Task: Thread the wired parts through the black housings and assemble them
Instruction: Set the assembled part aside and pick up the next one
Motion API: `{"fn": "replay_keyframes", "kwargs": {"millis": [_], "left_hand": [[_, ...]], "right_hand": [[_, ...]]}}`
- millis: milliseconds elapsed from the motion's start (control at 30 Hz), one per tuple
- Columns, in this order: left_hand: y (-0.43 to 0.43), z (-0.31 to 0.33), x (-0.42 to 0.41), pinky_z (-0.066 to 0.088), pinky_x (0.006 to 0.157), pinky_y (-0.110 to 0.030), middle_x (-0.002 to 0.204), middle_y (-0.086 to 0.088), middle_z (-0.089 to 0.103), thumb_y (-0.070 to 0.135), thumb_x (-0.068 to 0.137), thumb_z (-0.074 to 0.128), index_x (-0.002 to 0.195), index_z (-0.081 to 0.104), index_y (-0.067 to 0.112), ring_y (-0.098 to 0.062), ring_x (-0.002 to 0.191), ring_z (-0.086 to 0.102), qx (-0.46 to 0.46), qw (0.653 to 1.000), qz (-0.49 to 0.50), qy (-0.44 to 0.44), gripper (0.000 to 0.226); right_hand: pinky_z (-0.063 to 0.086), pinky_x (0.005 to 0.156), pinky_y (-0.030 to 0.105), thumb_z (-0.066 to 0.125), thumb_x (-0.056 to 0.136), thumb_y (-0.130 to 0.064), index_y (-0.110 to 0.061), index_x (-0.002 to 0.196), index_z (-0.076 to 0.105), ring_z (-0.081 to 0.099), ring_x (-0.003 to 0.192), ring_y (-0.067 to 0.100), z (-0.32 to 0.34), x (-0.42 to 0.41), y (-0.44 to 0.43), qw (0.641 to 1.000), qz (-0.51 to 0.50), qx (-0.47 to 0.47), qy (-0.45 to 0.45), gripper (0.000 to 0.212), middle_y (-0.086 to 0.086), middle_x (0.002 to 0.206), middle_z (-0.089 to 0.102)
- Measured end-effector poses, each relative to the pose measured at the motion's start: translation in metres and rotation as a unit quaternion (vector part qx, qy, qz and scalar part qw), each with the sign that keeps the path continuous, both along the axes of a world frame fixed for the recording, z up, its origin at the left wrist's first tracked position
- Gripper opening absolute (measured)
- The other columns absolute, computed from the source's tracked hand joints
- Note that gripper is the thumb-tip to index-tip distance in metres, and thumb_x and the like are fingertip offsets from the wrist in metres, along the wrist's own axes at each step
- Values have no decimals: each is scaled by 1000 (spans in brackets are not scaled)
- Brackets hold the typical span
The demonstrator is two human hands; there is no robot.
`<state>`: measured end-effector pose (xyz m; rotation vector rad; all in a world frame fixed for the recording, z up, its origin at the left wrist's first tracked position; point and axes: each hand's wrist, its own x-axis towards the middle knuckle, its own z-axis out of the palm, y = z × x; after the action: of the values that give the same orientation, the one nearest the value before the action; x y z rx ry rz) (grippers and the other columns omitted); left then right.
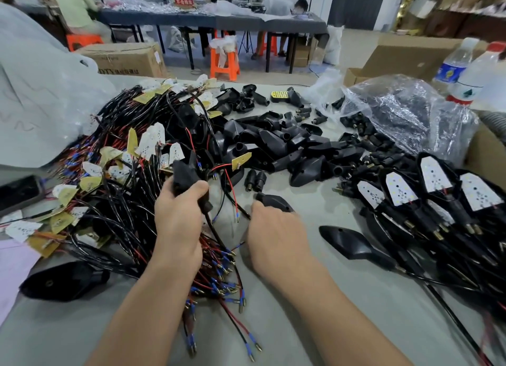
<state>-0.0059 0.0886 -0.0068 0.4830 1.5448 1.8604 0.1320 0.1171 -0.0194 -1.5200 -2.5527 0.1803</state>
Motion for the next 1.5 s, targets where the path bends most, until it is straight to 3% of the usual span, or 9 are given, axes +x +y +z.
{"fn": "replay_keyframes", "kwargs": {"millis": [100, 433, 533, 767, 933, 1100, 1233, 1400, 1500], "left_hand": [[-1, 2, -3, 58, 66, -26, 85, -1, 71, 13, 95, 69, 93, 69, 16, -14, 76, 67, 30, 984, -13, -173, 3], [-3, 2, 2, 61, 77, -33, 90, -8, 70, 13, 84, 65, 104, 70, 7, -24, 84, 69, 57, 954, -159, -246, 22], [-4, 3, 5, 62, 89, -40, 100, -11, 72, 16, 82, 62, 112, 70, 6, -26, 88, 73, 93, 902, -270, -322, 33], [10, -3, 15, 55, 90, -31, 94, 0, 73, -5, 94, 55, 107, 70, 15, -16, 95, 68, 69, 968, -159, -183, 28], [2, -2, 10, 56, 93, -35, 107, -9, 72, 9, 83, 59, 111, 70, 10, -24, 104, 70, 146, 946, -194, -214, 31], [-7, 2, 10, 59, 69, -28, 100, -17, 69, 21, 75, 59, 114, 73, 0, -26, 84, 68, 161, 900, -322, -247, 46], [-10, 1, 6, 53, 56, -21, 92, -15, 68, 31, 61, 65, 112, 75, 1, -20, 72, 64, 165, 869, -404, -232, 60], [-10, 0, 2, 59, 66, -25, 99, -16, 71, 31, 58, 77, 116, 74, 1, -24, 83, 71, 183, 845, -446, -234, 65], [-9, 0, 9, 60, 68, -27, 106, -18, 73, 29, 68, 72, 118, 75, 4, -25, 88, 75, 144, 866, -430, -209, 56]], "right_hand": [[28, 70, 36, 58, 85, -19, -25, 83, 40, 64, 87, 31, 3, 20, 3, 1000, 10, 4, -6, 20, 2, 89, 64], [38, 61, 33, 62, 91, -21, -17, 72, 53, 65, 78, 28, 1, 17, 17, 994, 25, -96, 45, 21, 4, 70, 56], [41, 52, 26, 65, 92, -19, -6, 68, 58, 46, 51, 12, 8, 41, 18, 903, 101, -324, 262, 28, 8, 57, 52], [43, 58, 23, 83, 81, -34, -16, 75, 65, 54, 56, 15, 22, 92, 28, 572, 291, -616, 456, 26, 5, 67, 60], [42, 42, 13, 73, 81, -5, -11, 94, 70, 55, 41, 6, 17, 98, 32, 617, 267, -622, 401, 15, 12, 82, 72], [43, 44, 13, 60, 85, 4, -6, 144, 52, 63, 49, 9, 14, 96, 32, 715, 250, -618, 209, 60, 19, 90, 70], [51, 49, 13, 77, 83, -12, -12, 107, 77, 70, 57, 7, 24, 117, 33, 631, 299, -617, 364, 24, 2, 79, 77], [46, 81, 27, 68, 87, -18, -22, 96, 76, 66, 74, 9, 19, 112, 37, 388, 260, -498, 730, 13, -8, 77, 73], [40, 80, 28, 85, 75, -27, -27, 88, 76, 59, 76, 8, 17, 96, 39, 424, 204, -439, 765, 16, -11, 73, 70]]}}
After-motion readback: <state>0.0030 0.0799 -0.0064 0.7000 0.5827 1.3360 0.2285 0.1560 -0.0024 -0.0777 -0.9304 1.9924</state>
